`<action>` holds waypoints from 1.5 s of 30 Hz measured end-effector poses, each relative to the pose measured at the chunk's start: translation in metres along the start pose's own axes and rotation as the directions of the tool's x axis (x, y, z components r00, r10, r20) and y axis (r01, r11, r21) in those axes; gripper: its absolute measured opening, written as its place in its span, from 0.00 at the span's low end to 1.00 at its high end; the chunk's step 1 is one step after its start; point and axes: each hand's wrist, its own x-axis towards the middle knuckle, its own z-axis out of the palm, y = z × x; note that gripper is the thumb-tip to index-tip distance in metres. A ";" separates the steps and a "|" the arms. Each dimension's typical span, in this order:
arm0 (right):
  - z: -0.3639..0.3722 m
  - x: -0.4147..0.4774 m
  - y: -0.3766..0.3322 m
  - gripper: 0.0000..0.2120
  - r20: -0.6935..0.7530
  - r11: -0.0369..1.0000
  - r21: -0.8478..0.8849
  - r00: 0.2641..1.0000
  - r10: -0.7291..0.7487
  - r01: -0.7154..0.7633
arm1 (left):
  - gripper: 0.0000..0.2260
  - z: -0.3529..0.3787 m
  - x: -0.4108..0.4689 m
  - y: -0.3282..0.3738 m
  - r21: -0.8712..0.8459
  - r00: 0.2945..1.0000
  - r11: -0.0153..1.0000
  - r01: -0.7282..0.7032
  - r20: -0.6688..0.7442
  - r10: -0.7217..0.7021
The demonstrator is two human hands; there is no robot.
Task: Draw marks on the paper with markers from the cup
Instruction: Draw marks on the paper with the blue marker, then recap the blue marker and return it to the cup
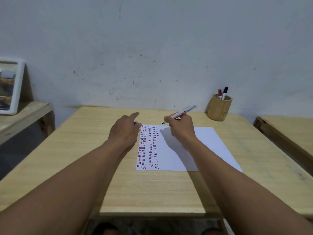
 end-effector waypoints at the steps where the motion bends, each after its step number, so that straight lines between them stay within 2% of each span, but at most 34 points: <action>1: -0.001 -0.001 -0.002 0.08 0.016 0.999 0.039 1.000 0.013 -0.014 | 0.19 0.000 0.003 -0.001 0.008 1.000 1.000 -0.013 0.018 0.013; 4: -0.006 -0.005 -0.010 0.10 0.056 0.983 0.172 0.997 0.056 -0.065 | 0.12 0.001 0.005 -0.002 0.007 1.000 1.000 -0.025 -0.014 0.025; 6: -0.009 -0.008 -0.015 0.08 0.079 0.966 0.246 0.995 0.068 -0.086 | 0.11 0.001 0.004 -0.002 -0.022 0.998 1.000 -0.012 -0.060 0.011; 9: -0.013 -0.012 -0.021 0.07 0.101 0.952 0.292 0.993 0.063 -0.090 | 0.09 -0.007 0.000 0.011 -0.244 0.990 0.968 0.055 -0.116 -0.085; 13: -0.017 -0.015 -0.030 0.07 0.097 0.924 0.367 0.993 0.073 -0.104 | 0.06 -0.020 -0.001 0.038 -0.526 0.973 0.847 0.075 -0.145 -0.177; 16: -0.022 -0.017 -0.039 0.07 0.069 0.907 0.412 0.995 0.066 -0.088 | 0.05 -0.029 -0.003 0.055 -0.648 0.973 0.754 0.104 -0.091 -0.213; 19: -0.028 -0.020 -0.050 0.06 0.051 0.888 0.452 0.997 0.063 -0.080 | 0.04 -0.035 -0.005 0.069 -0.775 0.971 0.614 0.149 -0.002 -0.237; 23: -0.037 -0.023 -0.059 0.06 0.035 0.884 0.464 0.998 0.049 -0.060 | 0.03 -0.042 -0.012 0.087 -0.864 0.971 0.456 0.213 0.137 -0.195; 26: -0.043 -0.025 -0.062 0.06 0.028 0.872 0.486 0.999 0.047 -0.054 | 0.02 -0.045 -0.016 0.097 -0.887 0.970 0.397 0.237 0.190 -0.153; 37: -0.064 -0.028 -0.065 0.07 0.105 0.821 0.563 0.993 0.044 -0.096 | 0.03 -0.049 -0.024 0.127 -0.907 0.984 0.381 0.178 0.154 -0.092; 39: -0.066 -0.029 -0.067 0.06 0.102 0.816 0.565 0.991 0.082 -0.126 | 0.03 -0.048 -0.024 0.130 -0.902 0.988 0.404 0.151 0.127 -0.087; 41: -0.064 -0.027 -0.069 0.05 0.060 0.753 0.638 0.985 0.160 -0.161 | 0.03 -0.046 -0.025 0.135 -0.878 0.994 0.467 0.102 0.073 -0.079; 43: -0.060 -0.025 -0.070 0.15 -0.053 0.729 0.673 0.974 0.219 -0.127 | 0.05 -0.043 -0.025 0.143 -0.827 0.997 0.560 0.043 -0.002 -0.080; 45: -0.057 -0.019 -0.066 0.37 -0.164 0.776 0.628 0.966 0.201 -0.055 | 0.06 -0.042 -0.026 0.153 -0.788 0.993 0.616 0.003 -0.068 -0.091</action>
